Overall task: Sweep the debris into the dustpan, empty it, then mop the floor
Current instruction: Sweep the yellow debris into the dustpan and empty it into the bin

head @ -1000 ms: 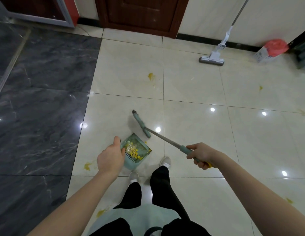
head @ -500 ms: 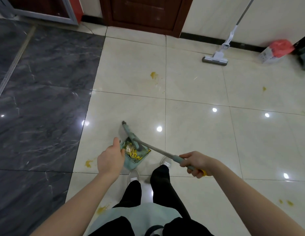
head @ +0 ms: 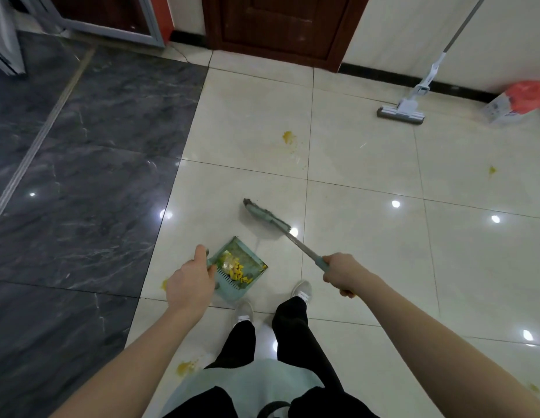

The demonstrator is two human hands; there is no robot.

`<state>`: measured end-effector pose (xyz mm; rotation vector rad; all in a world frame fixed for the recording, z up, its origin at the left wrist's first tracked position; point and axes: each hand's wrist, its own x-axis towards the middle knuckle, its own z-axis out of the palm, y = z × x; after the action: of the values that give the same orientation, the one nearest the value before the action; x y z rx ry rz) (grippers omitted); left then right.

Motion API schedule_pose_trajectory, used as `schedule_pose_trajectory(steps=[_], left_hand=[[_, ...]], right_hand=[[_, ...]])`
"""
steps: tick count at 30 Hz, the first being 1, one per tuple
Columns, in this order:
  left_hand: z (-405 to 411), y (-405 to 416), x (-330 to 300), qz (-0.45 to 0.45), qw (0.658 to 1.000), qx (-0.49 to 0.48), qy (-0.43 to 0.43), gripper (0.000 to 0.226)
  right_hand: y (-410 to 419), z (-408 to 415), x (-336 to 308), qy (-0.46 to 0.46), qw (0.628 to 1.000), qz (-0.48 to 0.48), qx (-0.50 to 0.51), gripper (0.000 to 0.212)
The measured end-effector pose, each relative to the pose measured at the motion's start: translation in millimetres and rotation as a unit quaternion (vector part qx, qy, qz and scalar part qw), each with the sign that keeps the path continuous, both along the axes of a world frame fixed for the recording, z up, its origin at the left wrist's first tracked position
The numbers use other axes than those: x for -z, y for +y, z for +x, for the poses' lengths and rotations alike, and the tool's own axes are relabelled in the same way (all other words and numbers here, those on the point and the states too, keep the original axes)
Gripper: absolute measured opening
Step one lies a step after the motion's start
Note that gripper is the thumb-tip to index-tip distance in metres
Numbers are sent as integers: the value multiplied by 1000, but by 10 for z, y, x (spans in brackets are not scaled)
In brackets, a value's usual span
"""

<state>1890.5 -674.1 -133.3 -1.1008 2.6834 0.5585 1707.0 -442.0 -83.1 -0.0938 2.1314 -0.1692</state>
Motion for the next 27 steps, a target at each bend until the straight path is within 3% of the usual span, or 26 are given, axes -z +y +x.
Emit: schedule_pose_trajectory(steps=[19,22,27], left_hand=[[165,-173,56,-1,1000,0,14,24],[163,-232,52,-6,1000,4,14,25],[139,-248,6,-1,1000,29,6,23]], right_hand=[[463,-132,-330,-12,970,103,-221,68],[580,-213,-466,10,973,101,-209,67],[798,-210,-493,-10,993,87,-74,60]])
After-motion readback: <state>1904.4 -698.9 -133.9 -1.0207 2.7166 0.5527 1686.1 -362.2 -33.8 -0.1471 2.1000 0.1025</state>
